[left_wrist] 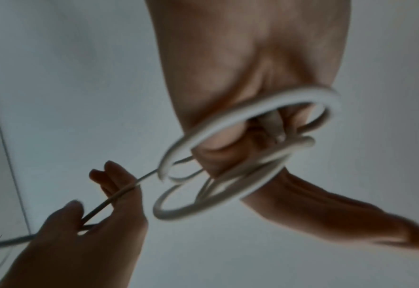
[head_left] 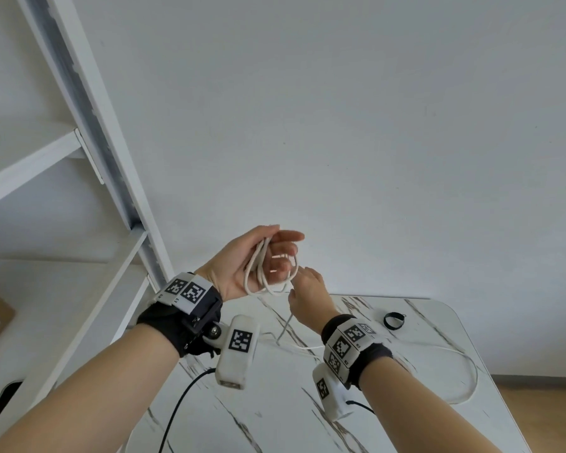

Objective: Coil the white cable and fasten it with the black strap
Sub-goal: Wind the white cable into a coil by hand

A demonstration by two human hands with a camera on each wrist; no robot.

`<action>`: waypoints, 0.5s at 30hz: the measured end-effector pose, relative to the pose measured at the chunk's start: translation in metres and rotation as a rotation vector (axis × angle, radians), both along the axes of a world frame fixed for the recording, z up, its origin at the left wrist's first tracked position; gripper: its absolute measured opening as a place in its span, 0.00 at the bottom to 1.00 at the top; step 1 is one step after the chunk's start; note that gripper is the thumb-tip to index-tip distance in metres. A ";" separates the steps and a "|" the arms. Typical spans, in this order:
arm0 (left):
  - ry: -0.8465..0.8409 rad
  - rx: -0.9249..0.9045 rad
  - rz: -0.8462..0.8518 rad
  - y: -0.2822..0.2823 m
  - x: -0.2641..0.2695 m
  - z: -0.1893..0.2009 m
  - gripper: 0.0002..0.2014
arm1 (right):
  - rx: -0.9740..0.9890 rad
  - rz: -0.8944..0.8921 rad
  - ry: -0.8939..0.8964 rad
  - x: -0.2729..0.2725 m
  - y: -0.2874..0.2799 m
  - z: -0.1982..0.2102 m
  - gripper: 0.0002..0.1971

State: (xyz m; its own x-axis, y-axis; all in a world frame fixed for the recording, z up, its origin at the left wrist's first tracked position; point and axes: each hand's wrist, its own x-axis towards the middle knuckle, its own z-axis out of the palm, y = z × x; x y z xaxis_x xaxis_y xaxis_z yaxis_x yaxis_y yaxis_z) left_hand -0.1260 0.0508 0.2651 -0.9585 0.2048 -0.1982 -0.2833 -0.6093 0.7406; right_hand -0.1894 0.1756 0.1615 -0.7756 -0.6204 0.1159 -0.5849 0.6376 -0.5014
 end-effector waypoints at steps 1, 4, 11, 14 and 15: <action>-0.005 0.023 0.031 -0.002 -0.003 -0.001 0.20 | 0.029 0.007 -0.011 0.000 0.001 -0.001 0.21; 0.011 0.068 0.115 -0.004 -0.010 -0.004 0.23 | 0.043 0.039 -0.026 0.002 0.004 -0.002 0.28; 0.037 0.128 0.262 -0.004 -0.020 -0.015 0.20 | 0.047 -0.009 -0.118 0.005 0.009 -0.008 0.35; 0.056 0.120 0.331 -0.008 -0.025 -0.020 0.20 | 0.085 0.006 -0.170 0.006 0.010 -0.006 0.30; 0.056 0.107 0.354 -0.009 -0.026 -0.021 0.20 | 0.081 0.011 -0.173 0.007 0.010 -0.006 0.26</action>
